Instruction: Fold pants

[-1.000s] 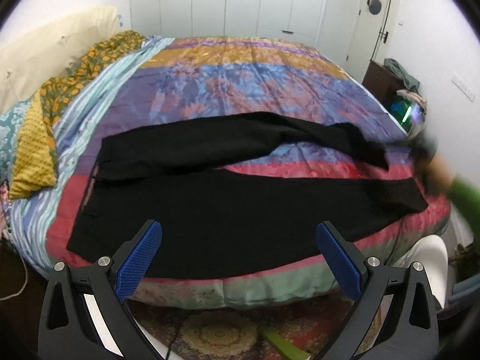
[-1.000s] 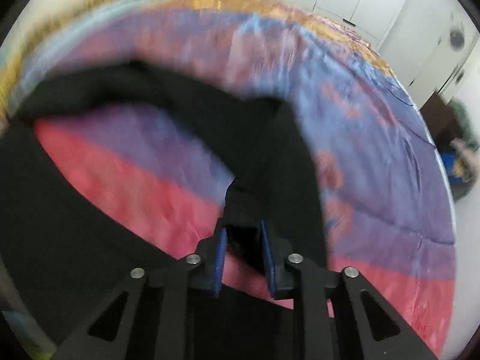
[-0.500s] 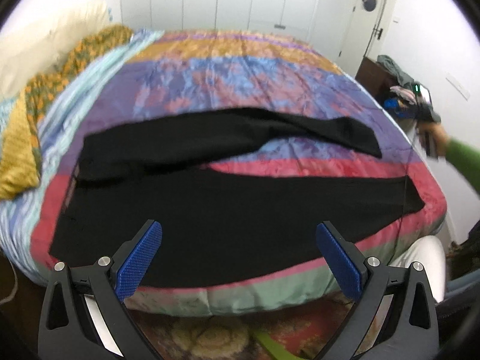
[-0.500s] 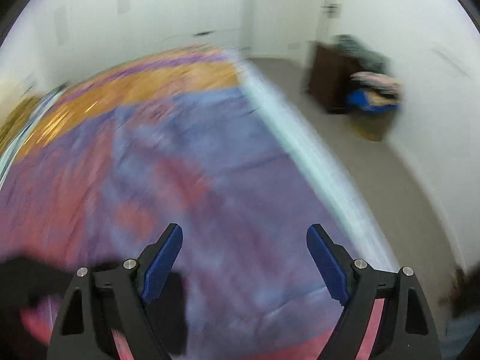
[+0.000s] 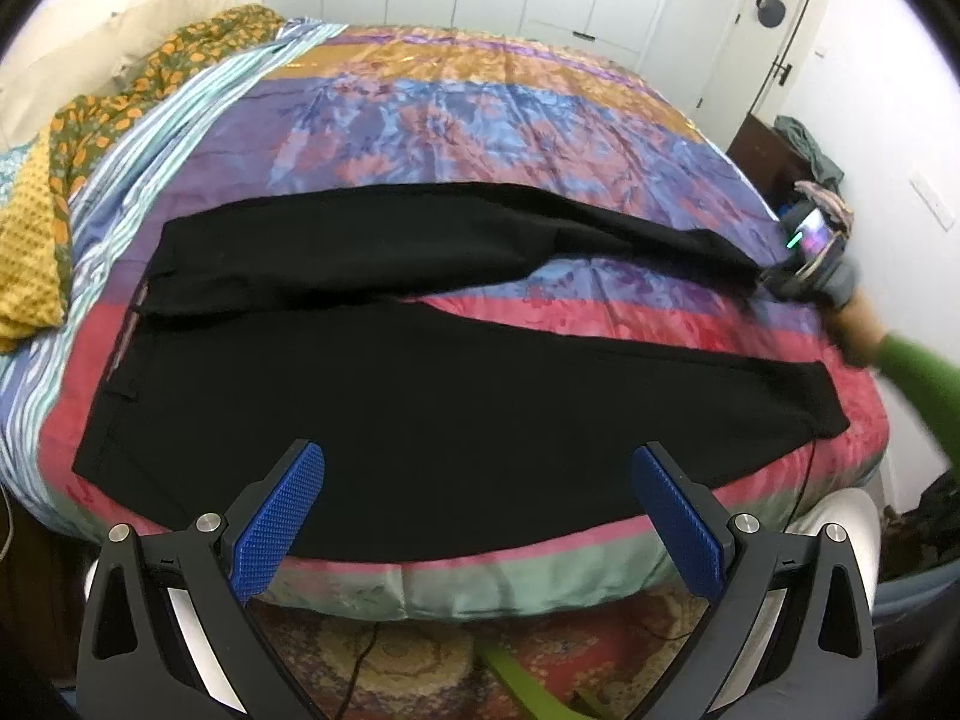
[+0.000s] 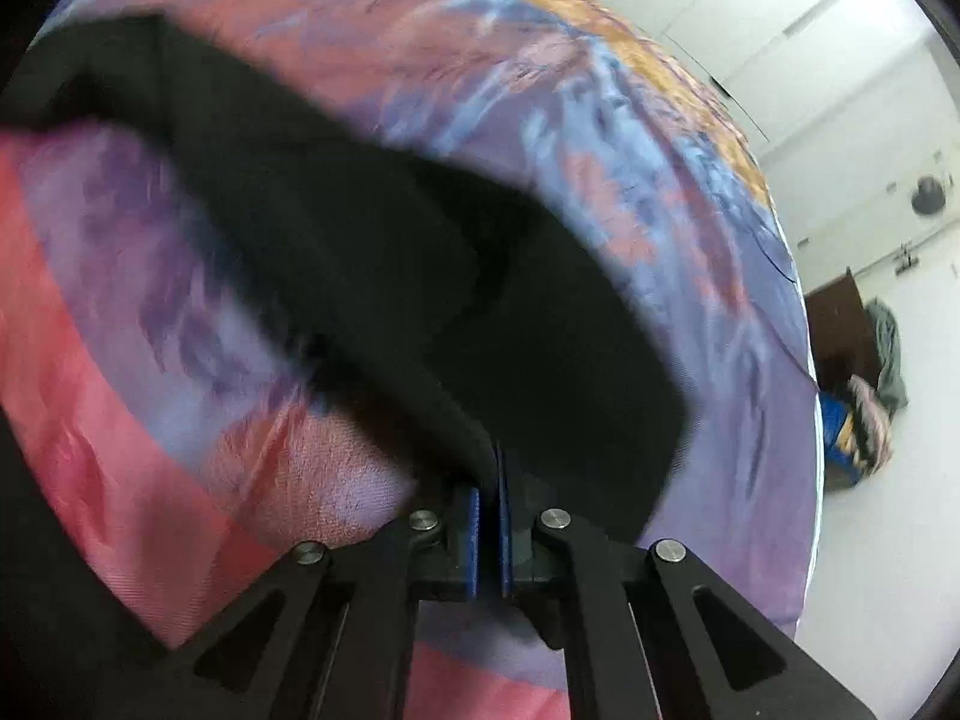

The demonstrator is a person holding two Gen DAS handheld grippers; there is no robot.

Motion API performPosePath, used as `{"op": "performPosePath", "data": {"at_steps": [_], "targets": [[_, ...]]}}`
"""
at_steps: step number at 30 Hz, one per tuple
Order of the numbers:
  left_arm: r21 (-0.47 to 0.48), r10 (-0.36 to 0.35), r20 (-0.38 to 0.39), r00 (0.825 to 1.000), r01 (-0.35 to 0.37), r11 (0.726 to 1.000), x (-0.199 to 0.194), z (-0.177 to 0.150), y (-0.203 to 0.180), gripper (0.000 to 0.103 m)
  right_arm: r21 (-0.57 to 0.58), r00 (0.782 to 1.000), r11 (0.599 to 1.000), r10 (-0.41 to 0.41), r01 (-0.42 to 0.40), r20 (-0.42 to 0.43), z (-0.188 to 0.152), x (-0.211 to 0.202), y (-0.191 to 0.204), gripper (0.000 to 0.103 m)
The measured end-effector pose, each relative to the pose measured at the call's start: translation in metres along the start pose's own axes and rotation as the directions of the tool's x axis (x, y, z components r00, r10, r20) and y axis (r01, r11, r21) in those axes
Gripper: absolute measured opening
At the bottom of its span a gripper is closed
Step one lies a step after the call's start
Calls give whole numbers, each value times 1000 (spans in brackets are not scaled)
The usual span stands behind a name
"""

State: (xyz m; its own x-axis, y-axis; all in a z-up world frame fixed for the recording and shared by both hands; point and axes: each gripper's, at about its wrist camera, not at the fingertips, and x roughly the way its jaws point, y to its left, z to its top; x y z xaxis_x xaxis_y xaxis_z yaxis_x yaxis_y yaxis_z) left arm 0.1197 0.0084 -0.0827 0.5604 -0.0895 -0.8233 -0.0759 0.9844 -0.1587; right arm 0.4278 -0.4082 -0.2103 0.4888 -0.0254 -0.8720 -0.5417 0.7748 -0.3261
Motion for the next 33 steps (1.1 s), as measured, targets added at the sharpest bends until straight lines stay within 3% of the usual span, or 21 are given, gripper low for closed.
{"op": "performPosePath", "data": {"at_steps": [3, 5, 7, 8, 9, 10, 11, 12, 14, 17, 18, 19, 20, 21, 23, 26, 28, 30, 32, 33], "targets": [[0, -16, -18, 1000, 16, 1000, 11, 0, 1, 102, 104, 978, 973, 209, -208, -2, 33, -63, -46, 5], [-12, -51, -41, 998, 50, 999, 22, 2, -1, 102, 139, 963, 955, 267, -261, -24, 73, -76, -75, 5], [-20, -78, -62, 995, 77, 997, 30, 5, -6, 102, 198, 966, 949, 257, -247, -30, 116, -71, -111, 9], [-23, -90, -64, 994, 89, 996, 31, 7, -9, 102, 252, 974, 943, 226, -218, -4, 133, -61, -129, 20], [-23, -98, -63, 993, 96, 995, 30, 8, -11, 102, 302, 990, 943, 144, -139, 6, 142, -49, -146, 62], [-19, -102, -59, 993, 101, 995, 28, 9, -13, 102, 353, 1000, 935, 19, -17, -2, 145, -36, -161, 92], [-8, -98, -51, 994, 98, 995, 24, 8, -14, 102, 410, 995, 906, -98, 103, -34, 143, -21, -176, 93], [5, -84, -45, 995, 85, 996, 22, 7, -14, 102, 460, 989, 875, -135, 149, -64, 135, -10, -183, 93], [18, -52, -47, 998, 53, 998, 24, 3, -11, 102, 572, 989, 808, -122, 145, -78, 106, 8, -196, 93], [-14, -60, -93, 994, 59, 998, 40, 0, -3, 102, 757, 1000, 654, 23, -20, 7, 45, 38, -199, 87], [-33, -74, -110, 991, 71, 997, 46, 1, -2, 102, 818, 990, 560, 122, -133, 78, 22, 55, -193, 76], [-43, -86, -118, 989, 82, 996, 49, 1, -1, 102, 850, 973, 482, 187, -212, 137, 10, 69, -193, 71], [-45, -95, -123, 988, 90, 995, 51, 2, -2, 102, 876, 944, 375, 247, -303, 221, -6, 85, -186, 70], [-37, -90, -123, 988, 86, 996, 52, 3, -5, 102, 882, 926, 319, 267, -347, 268, -8, 98, -181, 69], [-12, -65, -123, 990, 64, 998, 53, 4, -10, 102, 881, 908, 267, 268, -390, 321, -5, 117, -167, 68], [-11, -46, -143, 989, 45, 999, 57, 3, -9, 102, 878, 906, 252, 231, -408, 355, 20, 137, -155, 65], [-14, -32, -153, 988, 31, 999, 60, 4, -6, 102, 877, 926, 306, 194, -370, 323, 32, 131, -152, 9], [-18, -6, -136, 991, 3, 1000, 62, 7, 3, 102, 851, 942, 405, 111, -333, 315, 36, 110, -152, 9], [-20, 17, -119, 993, -20, 1000, 70, 15, 15, 102, 849, 983, 498, 54, -177, 173, 30, 107, -148, 13], [-15, 33, -105, 994, -35, 999, 75, 21, 22, 102, 851, 996, 516, 40, -94, 86, 29, 113, -147, 34]]}}
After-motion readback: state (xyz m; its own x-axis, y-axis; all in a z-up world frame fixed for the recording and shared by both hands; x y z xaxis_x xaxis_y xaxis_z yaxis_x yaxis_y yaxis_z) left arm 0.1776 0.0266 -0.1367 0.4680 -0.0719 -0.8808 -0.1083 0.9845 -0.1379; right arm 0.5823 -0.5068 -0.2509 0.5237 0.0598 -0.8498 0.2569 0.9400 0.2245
